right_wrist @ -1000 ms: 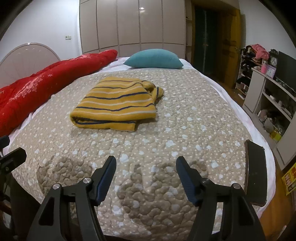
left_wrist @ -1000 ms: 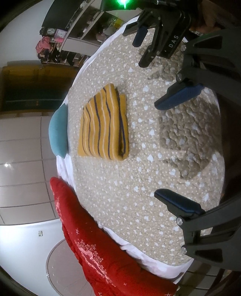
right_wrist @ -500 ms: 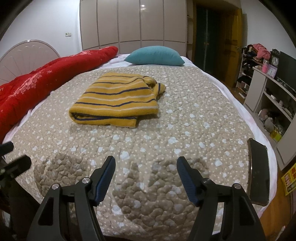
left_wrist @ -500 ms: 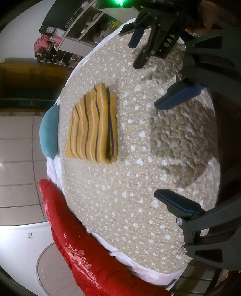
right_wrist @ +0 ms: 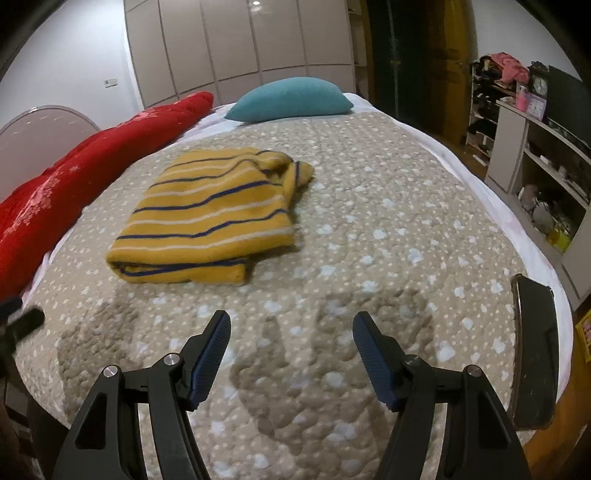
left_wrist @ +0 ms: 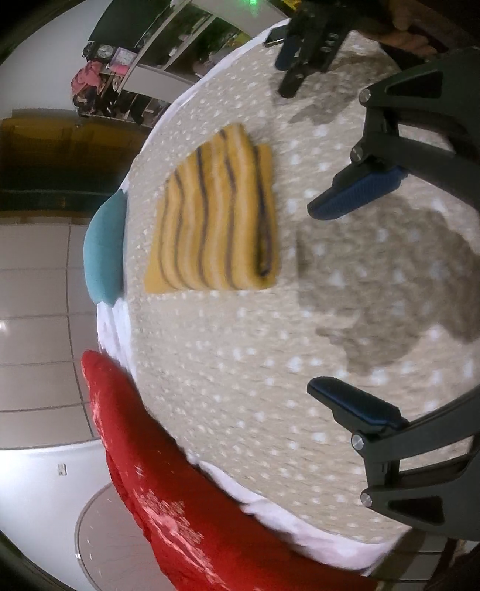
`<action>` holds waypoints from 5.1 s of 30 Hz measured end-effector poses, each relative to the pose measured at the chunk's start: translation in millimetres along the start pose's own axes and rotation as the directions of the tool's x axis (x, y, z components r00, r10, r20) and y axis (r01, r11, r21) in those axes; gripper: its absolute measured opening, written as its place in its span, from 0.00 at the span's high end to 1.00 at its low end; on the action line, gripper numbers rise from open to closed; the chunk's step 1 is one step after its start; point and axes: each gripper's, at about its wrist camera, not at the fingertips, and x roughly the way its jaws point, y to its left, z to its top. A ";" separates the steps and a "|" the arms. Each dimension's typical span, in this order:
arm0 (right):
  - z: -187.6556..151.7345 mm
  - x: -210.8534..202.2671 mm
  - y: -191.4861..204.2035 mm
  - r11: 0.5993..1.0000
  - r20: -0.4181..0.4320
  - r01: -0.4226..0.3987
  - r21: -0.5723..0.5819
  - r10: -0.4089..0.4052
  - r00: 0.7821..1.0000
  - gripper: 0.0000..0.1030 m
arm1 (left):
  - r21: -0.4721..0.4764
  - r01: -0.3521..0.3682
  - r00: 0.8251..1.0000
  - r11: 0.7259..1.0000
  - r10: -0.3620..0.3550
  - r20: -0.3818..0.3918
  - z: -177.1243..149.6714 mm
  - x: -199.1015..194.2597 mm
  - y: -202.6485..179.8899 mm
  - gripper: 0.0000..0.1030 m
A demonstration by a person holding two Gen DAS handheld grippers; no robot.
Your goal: Fold small clothes
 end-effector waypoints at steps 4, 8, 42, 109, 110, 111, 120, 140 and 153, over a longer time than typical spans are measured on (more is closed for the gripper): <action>17.9 15.0 -13.6 1.000 0.062 0.028 0.002 -0.028 0.998 0.29 | 0.023 0.030 0.999 0.999 -0.029 -0.019 35.5 23.2 -3.3 0.16; 37.5 52.4 -37.1 0.998 0.081 0.018 0.056 -0.023 0.996 0.29 | 0.101 0.057 0.997 0.993 -0.052 -0.056 68.4 51.6 -30.2 0.16; 25.9 81.3 -86.6 0.905 0.107 -0.338 0.259 0.321 0.941 0.23 | 0.277 0.307 0.900 0.911 -0.183 -0.395 183.0 254.1 -228.6 0.94; 78.2 36.9 -15.1 0.985 0.115 -0.156 0.078 0.146 0.983 0.24 | -0.048 -0.046 0.999 0.998 0.044 -0.031 20.8 -8.4 39.0 0.12; 86.9 36.6 -4.6 0.981 0.114 -0.184 0.057 0.176 0.978 0.24 | -0.043 -0.086 0.996 0.995 0.086 -0.005 18.6 -16.8 45.1 0.09; 97.8 41.9 9.4 0.975 0.100 -0.222 0.033 0.218 0.971 0.24 | -0.035 -0.118 0.993 0.992 0.119 0.016 16.6 -21.5 48.8 0.09; 122.6 168.9 21.6 0.990 -0.183 -0.112 0.086 0.126 0.975 0.16 | -0.096 -0.077 0.997 0.992 0.078 0.005 -3.1 -7.0 71.9 0.09; 153.1 196.1 150.7 0.974 -0.106 -0.035 -0.222 0.012 0.994 0.12 | -0.182 -0.151 0.982 0.972 0.169 0.087 -10.7 -7.6 76.9 0.09; 23.9 84.4 109.8 0.961 -0.005 -0.051 -0.270 0.051 0.999 0.12 | -0.238 -0.168 0.946 0.957 0.225 0.234 -15.4 -36.2 75.9 0.06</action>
